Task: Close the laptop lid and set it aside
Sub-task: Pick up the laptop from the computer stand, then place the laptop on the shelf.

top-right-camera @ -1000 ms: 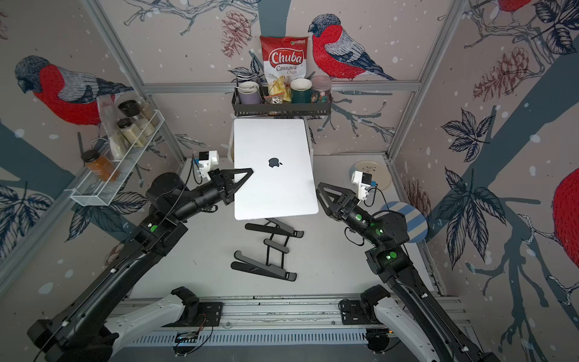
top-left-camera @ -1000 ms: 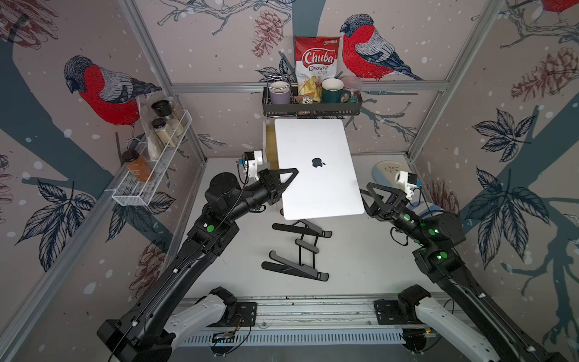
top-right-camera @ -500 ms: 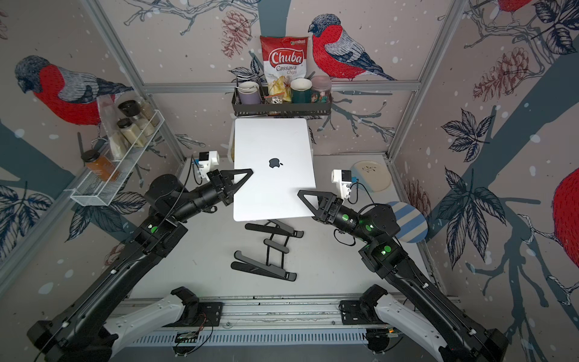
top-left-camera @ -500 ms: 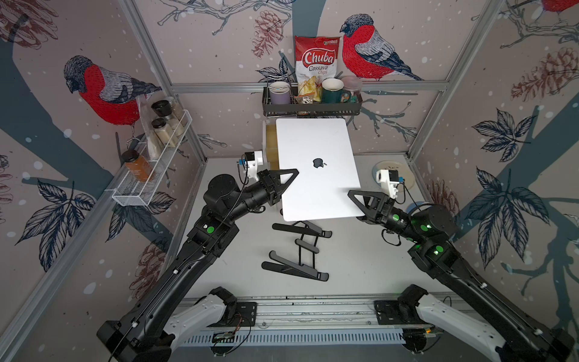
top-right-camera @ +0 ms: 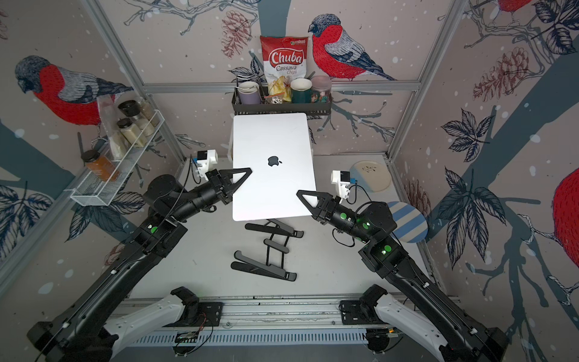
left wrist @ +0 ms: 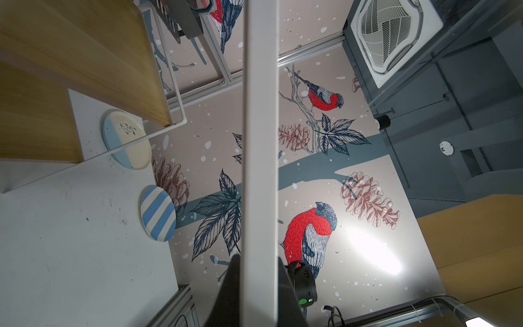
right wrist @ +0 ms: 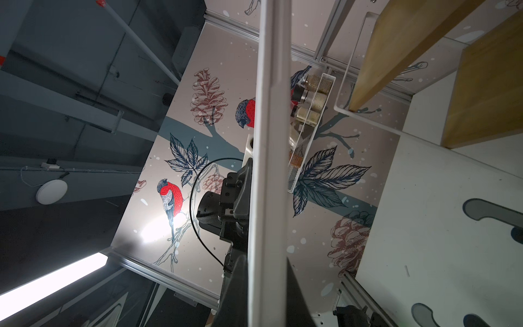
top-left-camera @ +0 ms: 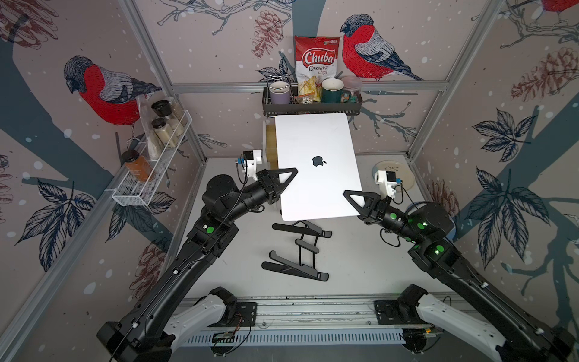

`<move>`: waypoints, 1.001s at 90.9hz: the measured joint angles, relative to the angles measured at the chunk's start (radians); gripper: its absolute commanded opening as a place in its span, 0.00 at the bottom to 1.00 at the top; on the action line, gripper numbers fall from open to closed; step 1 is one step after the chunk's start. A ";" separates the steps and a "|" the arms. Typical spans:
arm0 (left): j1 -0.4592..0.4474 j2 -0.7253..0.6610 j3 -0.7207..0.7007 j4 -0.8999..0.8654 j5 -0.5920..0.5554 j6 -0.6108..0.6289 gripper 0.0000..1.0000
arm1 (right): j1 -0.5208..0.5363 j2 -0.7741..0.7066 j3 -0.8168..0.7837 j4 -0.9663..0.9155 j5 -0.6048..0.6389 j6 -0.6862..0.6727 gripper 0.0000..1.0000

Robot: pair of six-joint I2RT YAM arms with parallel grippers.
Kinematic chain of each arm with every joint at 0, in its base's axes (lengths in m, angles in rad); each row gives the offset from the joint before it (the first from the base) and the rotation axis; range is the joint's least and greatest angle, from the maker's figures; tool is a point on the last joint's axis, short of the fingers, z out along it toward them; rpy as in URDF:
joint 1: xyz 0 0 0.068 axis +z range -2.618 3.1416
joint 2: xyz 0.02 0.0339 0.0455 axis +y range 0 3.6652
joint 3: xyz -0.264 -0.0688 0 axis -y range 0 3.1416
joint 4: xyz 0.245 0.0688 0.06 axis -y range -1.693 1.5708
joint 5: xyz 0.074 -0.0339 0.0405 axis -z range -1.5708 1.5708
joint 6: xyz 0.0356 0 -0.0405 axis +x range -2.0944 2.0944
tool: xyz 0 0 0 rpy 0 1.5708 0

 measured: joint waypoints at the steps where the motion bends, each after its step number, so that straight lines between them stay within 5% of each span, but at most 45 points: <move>1: 0.002 -0.001 -0.002 -0.001 0.000 0.000 0.10 | 0.000 0.002 0.001 -0.002 0.000 0.001 0.00; 28: 0.060 0.043 -0.037 -0.045 -0.026 0.020 0.24 | -0.007 0.085 0.024 -0.034 0.029 0.052 0.00; 62: 0.130 0.128 -0.040 -0.065 -0.047 0.039 0.24 | -0.088 0.216 0.040 -0.016 -0.007 0.127 0.00; 91: 0.143 0.129 -0.040 -0.096 -0.056 0.054 0.51 | -0.127 0.268 0.051 -0.005 -0.023 0.171 0.00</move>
